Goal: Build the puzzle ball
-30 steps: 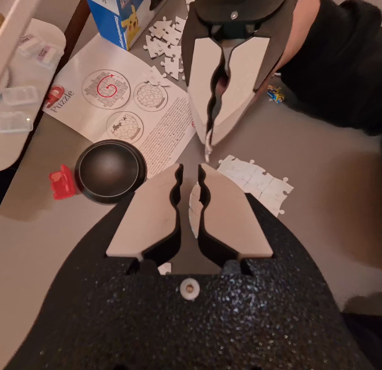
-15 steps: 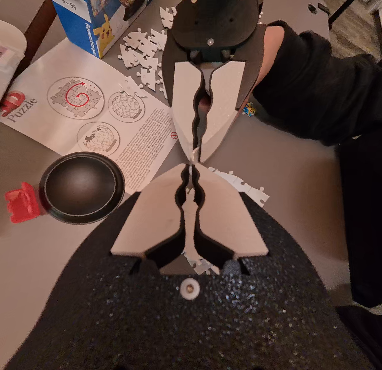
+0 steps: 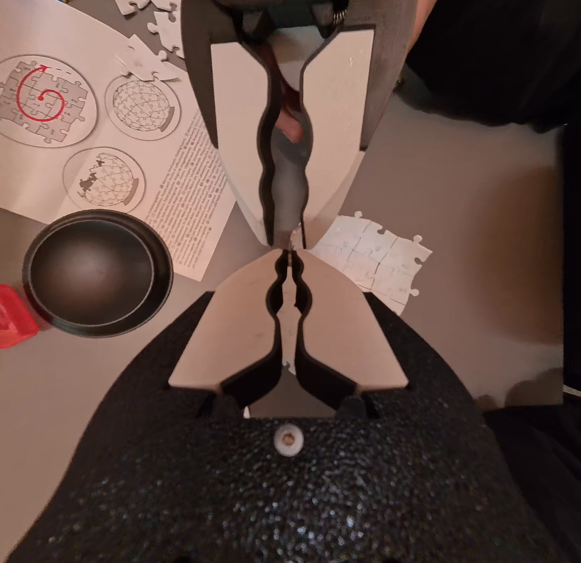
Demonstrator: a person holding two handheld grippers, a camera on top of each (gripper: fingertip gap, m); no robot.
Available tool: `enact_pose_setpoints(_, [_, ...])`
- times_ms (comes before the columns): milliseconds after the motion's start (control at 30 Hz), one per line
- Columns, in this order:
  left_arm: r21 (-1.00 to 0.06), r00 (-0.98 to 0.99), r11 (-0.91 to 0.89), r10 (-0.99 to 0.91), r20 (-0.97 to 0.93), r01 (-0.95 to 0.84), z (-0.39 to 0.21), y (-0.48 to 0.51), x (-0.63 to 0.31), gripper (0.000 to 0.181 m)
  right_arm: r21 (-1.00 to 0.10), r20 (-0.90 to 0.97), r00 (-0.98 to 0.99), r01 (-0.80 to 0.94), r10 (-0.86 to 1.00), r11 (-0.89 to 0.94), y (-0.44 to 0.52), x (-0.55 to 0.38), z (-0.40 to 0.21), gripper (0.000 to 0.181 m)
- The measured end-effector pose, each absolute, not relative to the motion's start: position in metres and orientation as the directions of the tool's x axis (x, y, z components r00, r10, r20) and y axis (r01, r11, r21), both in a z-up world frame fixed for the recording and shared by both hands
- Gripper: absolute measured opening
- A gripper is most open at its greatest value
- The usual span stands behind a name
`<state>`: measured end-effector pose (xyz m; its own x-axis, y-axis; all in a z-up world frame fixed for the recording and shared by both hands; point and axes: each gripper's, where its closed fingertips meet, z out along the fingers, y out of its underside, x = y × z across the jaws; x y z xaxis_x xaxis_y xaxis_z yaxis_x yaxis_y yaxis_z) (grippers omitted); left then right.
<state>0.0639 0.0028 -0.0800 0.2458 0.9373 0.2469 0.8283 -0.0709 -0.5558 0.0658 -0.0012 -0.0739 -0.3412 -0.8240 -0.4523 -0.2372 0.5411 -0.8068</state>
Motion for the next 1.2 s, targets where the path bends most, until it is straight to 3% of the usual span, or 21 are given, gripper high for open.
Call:
enact_pose_setpoints(167, [-0.544,0.237,-0.061,0.936,0.26,0.837,-0.084,0.003,0.064,0.002,-0.811,-0.366,-0.352,-0.334,-0.862,0.481,0.002,0.068,-0.081,0.003])
enact_pose_setpoints(300, [-0.542,0.223,-0.048,0.939,0.262,0.839,-0.085,0.001,0.063,0.002,-0.82,-0.287,-0.368,-0.383,-0.885,0.425,0.001,0.068,-0.083,0.002])
enact_pose_setpoints(533, [-0.63,0.131,0.07,0.955,0.266,0.774,-0.069,-0.014,0.056,0.011,-0.855,-0.374,-0.437,-0.179,-0.818,0.486,-0.016,0.059,-0.062,0.002])
enact_pose_setpoints(800, [-0.665,0.136,0.07,0.958,0.253,0.744,-0.061,-0.018,0.057,0.003,-0.871,-0.415,-0.432,-0.066,-0.801,0.487,-0.022,0.054,-0.05,0.002])
enact_pose_setpoints(1100, [-0.627,0.17,0.058,0.939,0.298,0.777,-0.065,-0.009,0.063,0.001,-0.875,-0.399,-0.394,-0.107,-0.828,0.473,-0.015,0.054,-0.047,0.01])
enact_pose_setpoints(1200, [-0.605,0.175,0.061,0.93,0.322,0.794,-0.068,-0.005,0.063,0.001,-0.893,-0.348,-0.39,-0.137,-0.853,0.428,-0.012,0.055,-0.044,0.004])
